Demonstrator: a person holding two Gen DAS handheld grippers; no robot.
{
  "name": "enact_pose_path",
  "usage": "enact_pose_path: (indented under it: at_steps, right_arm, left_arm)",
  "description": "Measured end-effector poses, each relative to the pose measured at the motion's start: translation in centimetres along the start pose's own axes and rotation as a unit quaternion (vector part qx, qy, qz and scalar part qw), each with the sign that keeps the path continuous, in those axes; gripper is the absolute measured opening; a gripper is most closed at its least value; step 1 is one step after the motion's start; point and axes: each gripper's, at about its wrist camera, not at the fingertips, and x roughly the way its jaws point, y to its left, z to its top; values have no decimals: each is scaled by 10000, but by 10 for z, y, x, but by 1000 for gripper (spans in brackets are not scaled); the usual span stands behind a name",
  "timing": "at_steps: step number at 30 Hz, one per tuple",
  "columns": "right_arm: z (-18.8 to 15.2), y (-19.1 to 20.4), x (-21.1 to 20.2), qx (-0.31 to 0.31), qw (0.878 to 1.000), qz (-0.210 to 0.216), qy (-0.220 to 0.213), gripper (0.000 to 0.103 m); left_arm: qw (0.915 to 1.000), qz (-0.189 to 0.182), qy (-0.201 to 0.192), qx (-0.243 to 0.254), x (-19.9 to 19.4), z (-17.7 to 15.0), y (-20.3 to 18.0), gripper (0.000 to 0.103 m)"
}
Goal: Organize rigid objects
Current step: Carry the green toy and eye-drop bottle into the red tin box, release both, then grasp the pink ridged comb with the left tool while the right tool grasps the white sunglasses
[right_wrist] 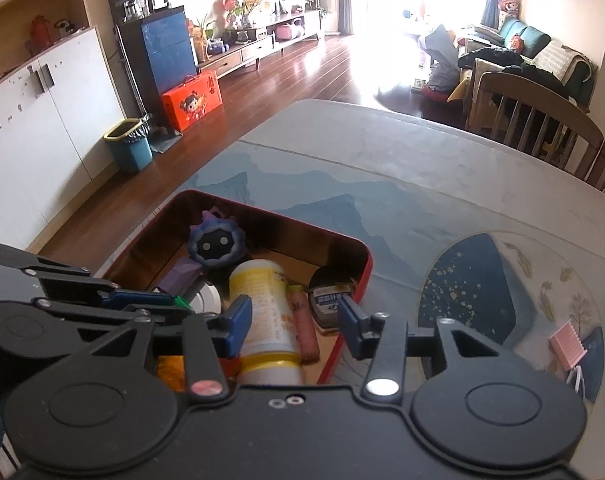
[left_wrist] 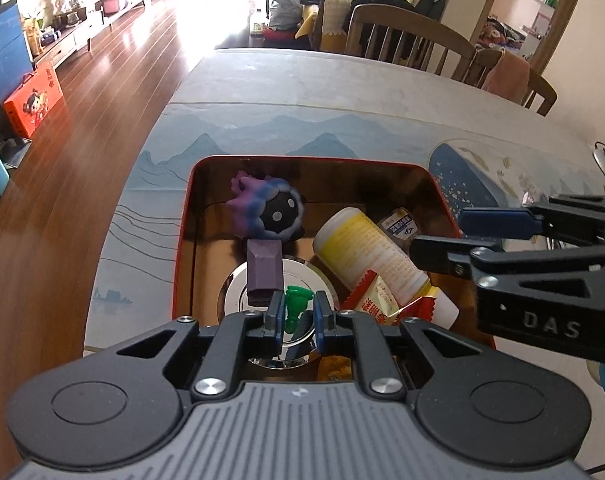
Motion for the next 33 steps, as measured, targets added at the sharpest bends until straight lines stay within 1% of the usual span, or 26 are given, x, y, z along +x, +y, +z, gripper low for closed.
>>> enact_pose_path:
  at_steps: [4,8,13,14,15,16,17,18,21,23,25,27,32,33]
  right_arm:
    - [-3,-1,-12,61,9999,11,-91,50]
    - [-6,-2,-26,108,9998,22,-183,54]
    - [-10,-7,-43,176,9994,14,-302,60]
    - [-11,-9,-47,197,9993,4,-332,61]
    - [-12,-11,-51,219,9991,-6,-364,62]
    - [-14,-12,-54,233,9990,-12,-388,64]
    - [-15,-14,-57,243,9988,-16,-414,65]
    - [-16,-16,-61,252,9987,-12,-439,66]
    - [-22,-23,-72,320,9981,-6,-521,72]
    - [-26,-30,-79,390,9976,-12,-565,78]
    - [-30,-36,-84,446,9971,-34,-611,81]
    - [-34,-43,-91,488,9967,-61,-652,84]
    - [-47,-61,-107,597,9953,-91,-753,93]
    - [-50,-65,-110,610,9951,-101,-768,93]
  left_arm:
    - [9999,-25,-106,-75,-7,1,-1,20]
    - [9996,14,-281,17,-18,1,-9,24]
    - [9989,18,-460,27,-31,2,-17,33]
    - [9988,17,-497,37,-34,2,-19,38]
    - [9984,12,-557,47,-37,2,-21,48]
    - [9981,20,-620,44,-39,2,-22,53]
    - [9976,41,-687,29,-42,1,-24,62]
    - [9971,53,-755,9,-45,1,-26,66]
    - [9966,65,-819,12,-50,2,-33,67]
    - [9963,57,-854,9,-53,3,-38,67]
    - [9959,51,-901,25,-56,3,-44,70]
    - [9954,26,-954,47,-59,4,-52,75]
    - [9947,-47,-1023,102,-62,4,-72,78]
    - [9946,-54,-1031,119,-62,4,-77,80]
